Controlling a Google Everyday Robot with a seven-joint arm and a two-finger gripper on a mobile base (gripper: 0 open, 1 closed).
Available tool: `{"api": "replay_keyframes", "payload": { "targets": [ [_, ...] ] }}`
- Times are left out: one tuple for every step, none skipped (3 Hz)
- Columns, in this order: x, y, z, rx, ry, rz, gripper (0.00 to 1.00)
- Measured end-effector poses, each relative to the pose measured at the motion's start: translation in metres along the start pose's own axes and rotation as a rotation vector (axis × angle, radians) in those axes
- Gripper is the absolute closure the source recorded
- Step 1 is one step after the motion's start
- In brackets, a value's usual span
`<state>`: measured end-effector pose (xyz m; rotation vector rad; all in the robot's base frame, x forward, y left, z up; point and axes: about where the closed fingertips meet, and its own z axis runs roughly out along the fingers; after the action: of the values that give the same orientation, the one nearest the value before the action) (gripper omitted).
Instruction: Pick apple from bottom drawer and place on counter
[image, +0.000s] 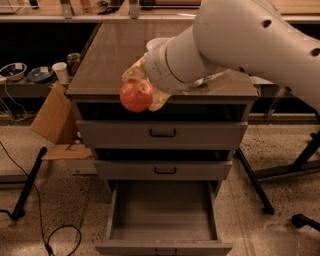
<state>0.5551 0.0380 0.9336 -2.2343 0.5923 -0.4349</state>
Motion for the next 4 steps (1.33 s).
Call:
{"api": "replay_keyframes", "payload": {
  "targets": [
    [0.003, 0.008, 0.005, -0.016, 0.025, 0.030, 1.00],
    [0.017, 0.014, 0.020, -0.023, 0.068, 0.077, 1.00],
    [0.038, 0.008, 0.036, -0.025, 0.111, 0.103, 1.00],
    [0.058, -0.005, 0.048, -0.020, 0.143, 0.109, 1.00]
  ]
}}
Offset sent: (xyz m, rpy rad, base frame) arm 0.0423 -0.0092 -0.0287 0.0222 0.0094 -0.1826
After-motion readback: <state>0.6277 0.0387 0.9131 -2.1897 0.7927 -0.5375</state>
